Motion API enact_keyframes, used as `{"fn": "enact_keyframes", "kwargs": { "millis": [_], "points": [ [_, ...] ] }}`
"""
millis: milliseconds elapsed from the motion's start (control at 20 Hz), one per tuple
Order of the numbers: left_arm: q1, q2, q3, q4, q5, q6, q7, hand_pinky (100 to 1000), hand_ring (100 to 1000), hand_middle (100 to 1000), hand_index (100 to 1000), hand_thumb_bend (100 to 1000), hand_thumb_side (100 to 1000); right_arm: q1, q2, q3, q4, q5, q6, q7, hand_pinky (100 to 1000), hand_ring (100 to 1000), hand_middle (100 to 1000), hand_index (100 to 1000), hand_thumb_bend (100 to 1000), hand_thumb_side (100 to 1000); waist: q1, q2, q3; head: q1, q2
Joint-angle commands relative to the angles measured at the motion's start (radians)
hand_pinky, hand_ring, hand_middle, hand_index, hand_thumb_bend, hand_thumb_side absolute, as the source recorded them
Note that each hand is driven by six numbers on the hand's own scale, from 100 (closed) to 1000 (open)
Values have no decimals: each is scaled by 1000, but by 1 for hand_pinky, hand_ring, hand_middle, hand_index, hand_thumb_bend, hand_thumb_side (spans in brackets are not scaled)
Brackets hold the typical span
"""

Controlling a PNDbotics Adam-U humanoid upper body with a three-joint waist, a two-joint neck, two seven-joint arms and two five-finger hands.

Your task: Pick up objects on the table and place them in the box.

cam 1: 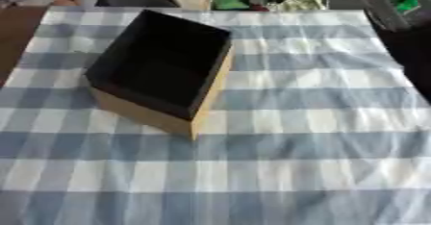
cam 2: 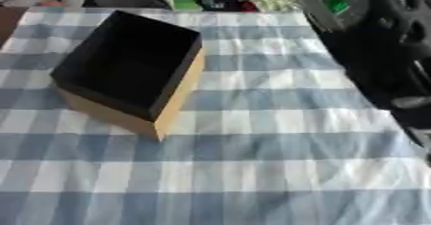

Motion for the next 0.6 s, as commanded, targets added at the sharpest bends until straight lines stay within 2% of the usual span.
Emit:
{"fn": "enact_keyframes", "kwargs": {
  "millis": [50,300,600],
  "points": [
    [-15,14,-2,-14,2,0,-5,635,702,582,736,217,406,-39,49,-8,68,41,44,29,834,811,590,659,100,100,3,-23,6,-14,6],
    [-21,10,-6,-14,6,-1,-9,635,702,582,736,217,406,-55,129,-10,176,73,19,-20,830,808,593,662,100,100,2,-16,18,-34,-1],
    [-26,5,-8,-14,10,-1,-12,634,702,582,736,216,408,-51,186,-9,251,83,-7,-48,835,811,612,682,100,100,2,-7,29,-45,-6]
  ]
}}
